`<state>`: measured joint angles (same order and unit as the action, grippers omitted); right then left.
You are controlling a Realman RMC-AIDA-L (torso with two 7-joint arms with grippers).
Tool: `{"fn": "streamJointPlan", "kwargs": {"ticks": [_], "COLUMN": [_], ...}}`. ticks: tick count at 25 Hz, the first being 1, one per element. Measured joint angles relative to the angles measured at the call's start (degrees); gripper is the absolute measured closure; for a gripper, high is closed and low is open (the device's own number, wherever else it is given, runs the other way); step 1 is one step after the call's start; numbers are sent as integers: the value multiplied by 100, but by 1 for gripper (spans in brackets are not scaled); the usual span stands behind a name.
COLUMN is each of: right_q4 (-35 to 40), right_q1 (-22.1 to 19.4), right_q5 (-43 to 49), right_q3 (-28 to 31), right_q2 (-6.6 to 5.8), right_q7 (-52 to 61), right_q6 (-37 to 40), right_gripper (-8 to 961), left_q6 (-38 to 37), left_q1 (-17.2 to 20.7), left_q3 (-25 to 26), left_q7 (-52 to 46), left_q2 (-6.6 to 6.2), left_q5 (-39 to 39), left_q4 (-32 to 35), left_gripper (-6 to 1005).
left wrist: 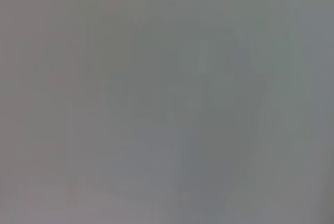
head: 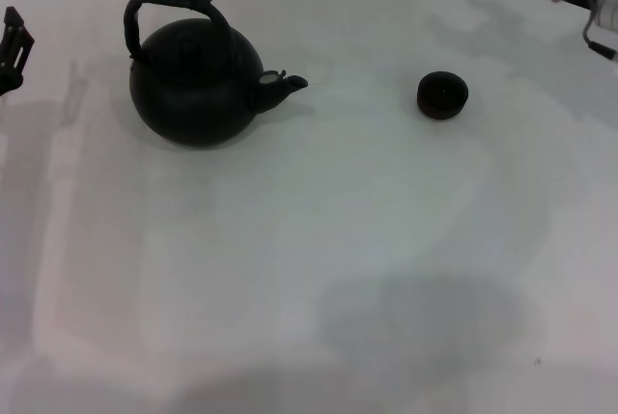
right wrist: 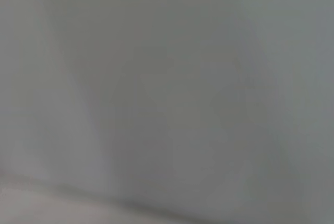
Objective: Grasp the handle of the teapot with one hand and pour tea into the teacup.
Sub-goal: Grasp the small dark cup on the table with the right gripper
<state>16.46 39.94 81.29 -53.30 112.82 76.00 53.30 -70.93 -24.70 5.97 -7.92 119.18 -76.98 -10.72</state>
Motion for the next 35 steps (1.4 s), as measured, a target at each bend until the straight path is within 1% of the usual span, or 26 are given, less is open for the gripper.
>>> {"fn": "streamJointPlan", "kwargs": {"ticks": [2,4,5,6,8,9,10,13,18,21,25,27,29,33,35], "right_q4": [564,796,839,846,861,912,912,1144,1631,1722,1704,1647,1598,1518,1381], "right_q1": [-26,83,197,333,593,823,823,1087,1391,1595,1936,2068,2150,2219,2252], "right_q5": [131,313,462,717,1282,1888,1888,2734,4008,4536,5622,6047,6174,6166,6180], "right_q3": [-1104,-1661,-1837,-1867,-1873,-1865,-1865,-1851,-1849,-1937,-2227,-2426,-2716,-3264,-3406], "right_q2": [-177,-337,-415,-470,-528,-535,-535,-462,-278,-119,170,271,311,320,322], "right_q7": [1015,1532,1768,1974,2299,2497,2497,2746,3431,3652,4246,4518,4711,5058,5187], "right_q6": [157,365,490,613,804,993,993,1199,1340,1383,1160,1048,916,630,468], "right_gripper": [123,123,123,124,124,124,125,125,127,127,128,129,129,130,131], "left_q6": [0,0,0,-1,0,-1,0,-1,-5,-7,-9,-9,-9,-7,4], "left_q1": [0,0,0,0,1,1,1,-7,-41,-54,-63,-64,-63,-49,-52], "left_q3": [0,0,0,0,0,0,0,0,0,6,6,-2,-2,13,12], "left_q7": [-2,-10,-11,-12,-13,-14,-14,-15,-17,-17,-17,-17,-17,-17,-17], "left_q2": [0,0,0,0,0,0,0,0,0,0,0,1,6,8,9], "left_q5": [-1,-8,-18,-33,-58,-61,-65,-64,-63,-58,-54,-53,-53,-36,-34], "left_q4": [0,0,0,0,0,0,1,7,9,26,61,62,59,59,58], "left_gripper": [152,152,152,152,153,153,153,153,153,153,153,153,153,153,153]}}
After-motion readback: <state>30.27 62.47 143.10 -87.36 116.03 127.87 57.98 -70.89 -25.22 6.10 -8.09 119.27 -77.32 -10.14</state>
